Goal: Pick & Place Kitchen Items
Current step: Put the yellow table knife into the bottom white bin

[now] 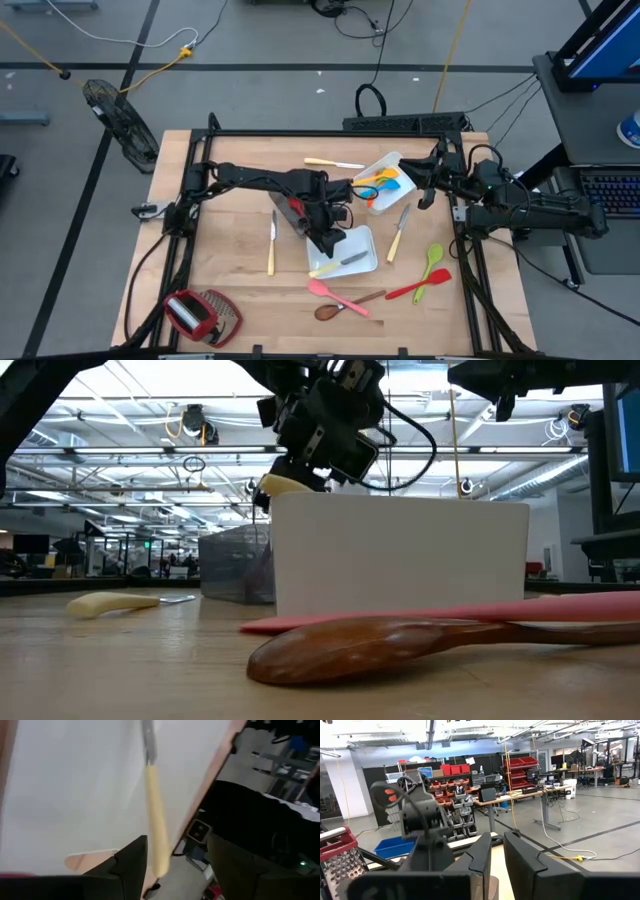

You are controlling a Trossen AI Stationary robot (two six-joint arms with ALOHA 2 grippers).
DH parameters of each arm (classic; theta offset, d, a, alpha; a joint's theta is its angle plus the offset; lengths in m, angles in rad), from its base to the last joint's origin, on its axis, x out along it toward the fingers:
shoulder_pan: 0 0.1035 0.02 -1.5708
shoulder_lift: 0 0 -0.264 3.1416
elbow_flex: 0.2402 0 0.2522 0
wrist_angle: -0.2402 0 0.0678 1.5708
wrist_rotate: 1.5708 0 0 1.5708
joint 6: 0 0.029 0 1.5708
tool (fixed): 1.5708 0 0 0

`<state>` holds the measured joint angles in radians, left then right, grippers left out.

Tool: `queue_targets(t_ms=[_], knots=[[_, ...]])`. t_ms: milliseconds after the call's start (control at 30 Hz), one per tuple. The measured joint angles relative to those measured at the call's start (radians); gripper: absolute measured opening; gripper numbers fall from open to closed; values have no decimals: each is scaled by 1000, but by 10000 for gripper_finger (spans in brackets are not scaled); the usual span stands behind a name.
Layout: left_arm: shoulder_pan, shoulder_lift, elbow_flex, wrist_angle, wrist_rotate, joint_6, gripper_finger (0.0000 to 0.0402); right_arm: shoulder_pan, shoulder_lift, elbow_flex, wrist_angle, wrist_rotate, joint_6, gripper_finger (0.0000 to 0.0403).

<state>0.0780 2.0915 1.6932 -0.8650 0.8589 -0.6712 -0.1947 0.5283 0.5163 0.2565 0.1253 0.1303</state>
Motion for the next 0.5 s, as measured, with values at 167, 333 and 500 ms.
queue_targets(t_ms=[167, 333, 500], knots=[[1, -78, 0, -18, -89, -16, 212, 0, 0, 0, -3, 0, 0, 47], [-16, -185, 0, -36, -271, -112, 212, 0, 0, 0, -8, 0, 0, 47], [-48, -286, 1, -143, -482, -208, 212, 0, 0, 0, -8, 0, 0, 47]])
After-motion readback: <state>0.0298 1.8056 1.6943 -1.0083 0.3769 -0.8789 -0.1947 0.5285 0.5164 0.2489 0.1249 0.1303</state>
